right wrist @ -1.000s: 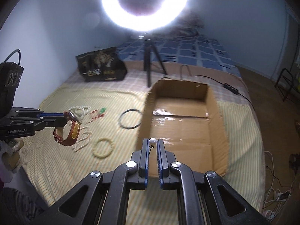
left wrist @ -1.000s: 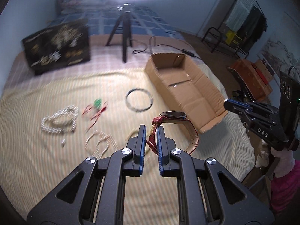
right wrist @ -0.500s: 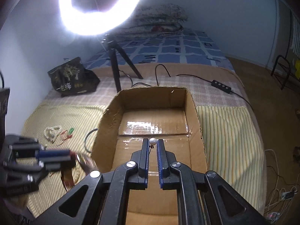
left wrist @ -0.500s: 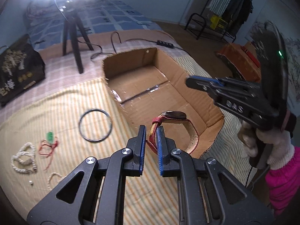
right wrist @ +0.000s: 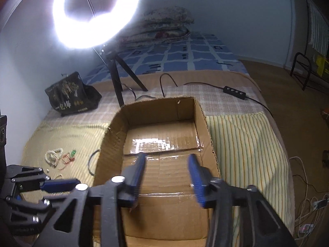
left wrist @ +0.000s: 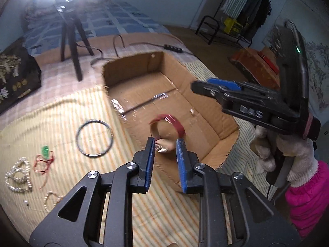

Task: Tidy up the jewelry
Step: 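Open both tools to drop the watch and pearl into the box, then grasp another loose pearl with the left tool while the right tool grasps the cream bead bracelet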

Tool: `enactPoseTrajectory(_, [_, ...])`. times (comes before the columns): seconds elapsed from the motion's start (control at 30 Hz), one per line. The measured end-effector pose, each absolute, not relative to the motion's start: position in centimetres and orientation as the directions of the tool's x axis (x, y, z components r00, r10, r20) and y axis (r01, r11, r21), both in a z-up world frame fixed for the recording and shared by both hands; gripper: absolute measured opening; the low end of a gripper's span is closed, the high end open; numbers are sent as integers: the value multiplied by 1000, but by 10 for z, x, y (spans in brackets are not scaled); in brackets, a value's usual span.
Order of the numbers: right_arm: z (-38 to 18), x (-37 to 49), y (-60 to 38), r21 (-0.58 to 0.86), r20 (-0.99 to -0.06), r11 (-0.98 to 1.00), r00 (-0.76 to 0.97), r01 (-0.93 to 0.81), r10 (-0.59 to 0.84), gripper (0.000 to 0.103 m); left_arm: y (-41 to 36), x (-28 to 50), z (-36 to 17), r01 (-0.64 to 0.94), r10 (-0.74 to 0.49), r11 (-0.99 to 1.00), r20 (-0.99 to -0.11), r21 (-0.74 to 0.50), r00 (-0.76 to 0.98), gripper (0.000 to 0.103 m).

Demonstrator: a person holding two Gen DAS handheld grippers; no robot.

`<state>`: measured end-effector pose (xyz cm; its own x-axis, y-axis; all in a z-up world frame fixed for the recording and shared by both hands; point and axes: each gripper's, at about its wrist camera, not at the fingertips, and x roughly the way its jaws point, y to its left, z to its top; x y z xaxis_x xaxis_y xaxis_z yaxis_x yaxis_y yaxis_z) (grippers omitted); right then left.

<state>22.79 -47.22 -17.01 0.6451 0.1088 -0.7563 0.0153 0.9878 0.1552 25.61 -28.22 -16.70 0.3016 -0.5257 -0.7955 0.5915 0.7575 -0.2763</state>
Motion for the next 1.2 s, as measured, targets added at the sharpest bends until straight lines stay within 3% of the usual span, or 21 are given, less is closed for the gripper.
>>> enactPoseTrajectory(0.1, [-162,220,-463,144,-743,990,660,4,105,58,-262,256,-159,579,-528,768,-781,-271,334,20])
enactPoseTrajectory(0.37, [-144,189,-418,132,-709,990,693,-49,129,85,-194,253,-135,553,-492,812,-729,-188,476,20])
enactPoseTrajectory(0.43, [-141,183,-405,123,-706,990,696,-62,131,86,-175,252,-132,543,-483,822,-716,-173,504,20])
enactPoseTrajectory(0.57, [-136,173,-379,123,-696,988,702,-91,151,92,-134,247,-129,503,-449,853,-690,-141,568,41])
enactPoseTrajectory(0.73, [-137,166,-338,101,-698,984,694,-145,174,92,-82,239,-131,448,-393,889,-667,-98,633,41])
enactPoseTrajectory(0.93, [-161,162,-289,103,-724,962,644,-253,246,91,-30,237,-150,365,-374,916,-686,-168,624,41])
enactPoseTrajectory(1.2, [-208,169,-253,119,-799,937,529,-328,287,71,-18,229,-188,354,-386,911,-737,-211,555,41])
